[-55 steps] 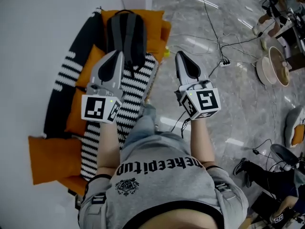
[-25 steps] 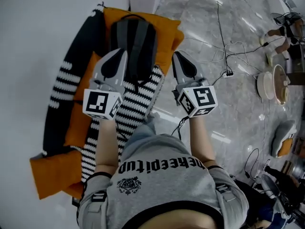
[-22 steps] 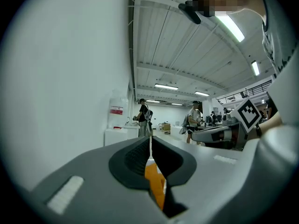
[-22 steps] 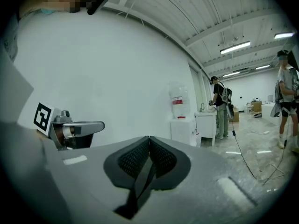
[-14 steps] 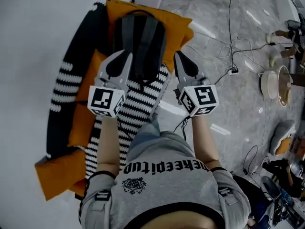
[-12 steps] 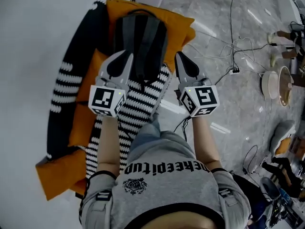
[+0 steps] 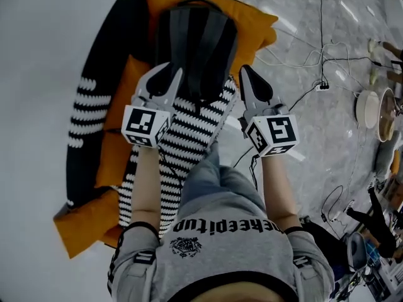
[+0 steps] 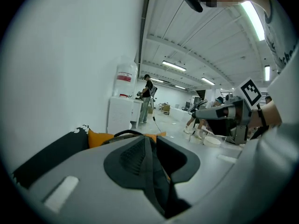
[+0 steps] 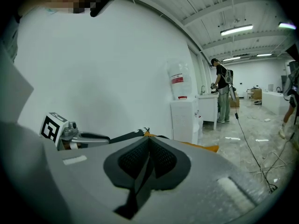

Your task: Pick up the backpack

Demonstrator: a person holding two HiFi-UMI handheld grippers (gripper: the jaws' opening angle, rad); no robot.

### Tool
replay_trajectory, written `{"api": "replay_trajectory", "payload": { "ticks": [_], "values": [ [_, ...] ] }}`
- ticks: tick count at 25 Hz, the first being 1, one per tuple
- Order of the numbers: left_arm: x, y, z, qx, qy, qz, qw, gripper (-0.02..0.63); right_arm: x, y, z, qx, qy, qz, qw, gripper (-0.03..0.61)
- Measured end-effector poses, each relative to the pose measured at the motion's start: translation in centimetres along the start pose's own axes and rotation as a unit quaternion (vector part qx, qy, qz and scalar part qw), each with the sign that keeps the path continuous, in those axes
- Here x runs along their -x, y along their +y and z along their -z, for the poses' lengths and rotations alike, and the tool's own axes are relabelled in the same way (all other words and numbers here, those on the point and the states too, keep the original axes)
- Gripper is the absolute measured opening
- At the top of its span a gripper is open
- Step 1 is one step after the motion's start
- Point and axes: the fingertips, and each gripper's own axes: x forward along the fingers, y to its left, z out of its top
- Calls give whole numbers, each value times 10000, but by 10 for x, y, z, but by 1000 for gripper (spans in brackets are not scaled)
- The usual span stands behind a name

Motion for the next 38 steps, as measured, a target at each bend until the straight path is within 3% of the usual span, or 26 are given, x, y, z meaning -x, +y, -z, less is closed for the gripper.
{"api": "replay_trajectory", "payload": {
  "ticks": [5,11,16,25,32,38],
  "values": [
    [-27,30,18,113,230,135,9996,110,-6,0,2,154,161,12,9998,6],
    [-63,62,75,26,834,224,9963,153,3,-3,33,191,458,115,9987,6],
    [-95,89,109,53,1228,217,9922,182,2,-10,37,202,577,179,9980,6],
    [-130,124,170,248,1537,122,9877,236,-1,-17,73,159,822,216,9963,6],
    [-159,138,195,438,1661,131,9851,281,0,-27,91,178,1021,311,9941,6],
    [-163,123,195,377,1755,160,9836,180,10,-39,88,183,1008,404,9939,6]
  ]
}}
